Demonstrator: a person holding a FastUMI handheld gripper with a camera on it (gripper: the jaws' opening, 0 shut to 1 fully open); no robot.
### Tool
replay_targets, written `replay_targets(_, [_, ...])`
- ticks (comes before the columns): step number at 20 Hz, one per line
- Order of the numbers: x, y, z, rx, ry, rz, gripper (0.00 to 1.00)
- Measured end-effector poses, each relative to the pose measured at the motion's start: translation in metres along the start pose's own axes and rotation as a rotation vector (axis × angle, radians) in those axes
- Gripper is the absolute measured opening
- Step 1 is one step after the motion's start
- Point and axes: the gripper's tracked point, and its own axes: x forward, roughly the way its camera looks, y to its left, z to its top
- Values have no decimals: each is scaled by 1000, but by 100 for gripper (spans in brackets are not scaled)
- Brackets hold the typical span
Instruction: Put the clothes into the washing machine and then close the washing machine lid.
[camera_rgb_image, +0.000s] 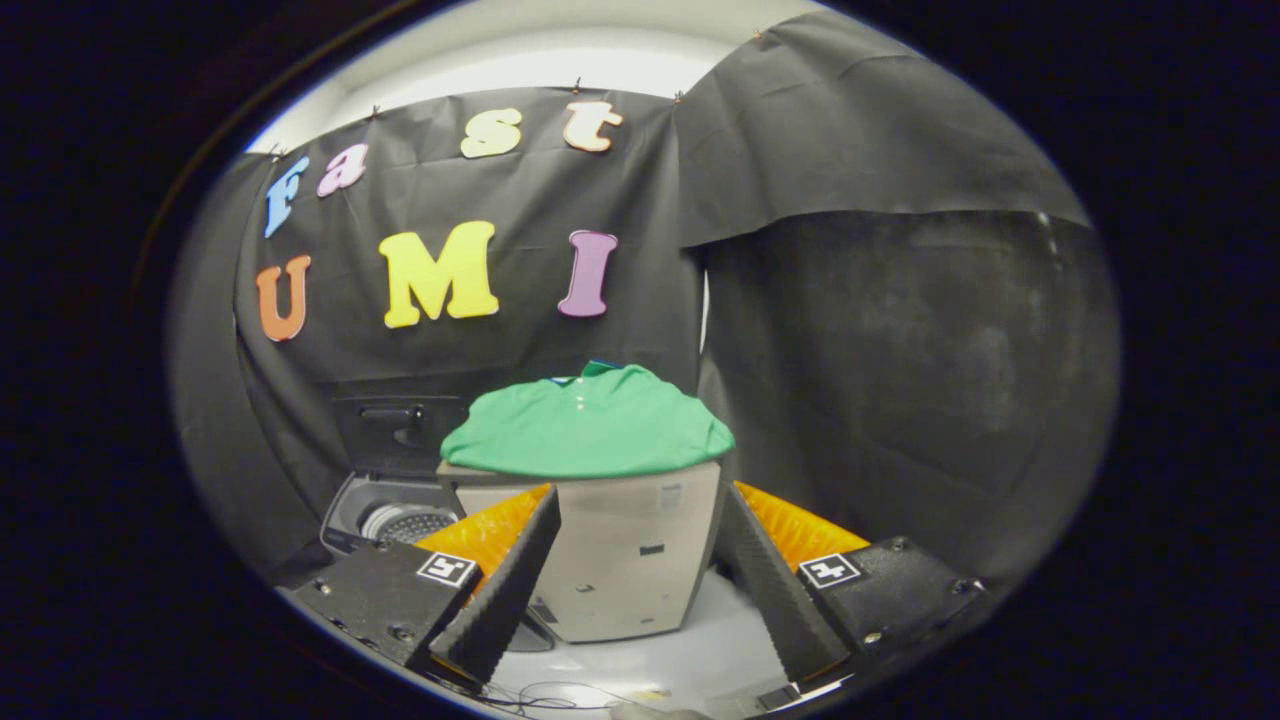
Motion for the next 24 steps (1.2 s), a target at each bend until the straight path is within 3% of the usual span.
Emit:
replay_targets(8, [138,39,51,-64,110,128,100])
replay_targets(15, [250,79,45,-95,263,212,100])
replay_targets(24, [326,75,-16,-143,542,146,100])
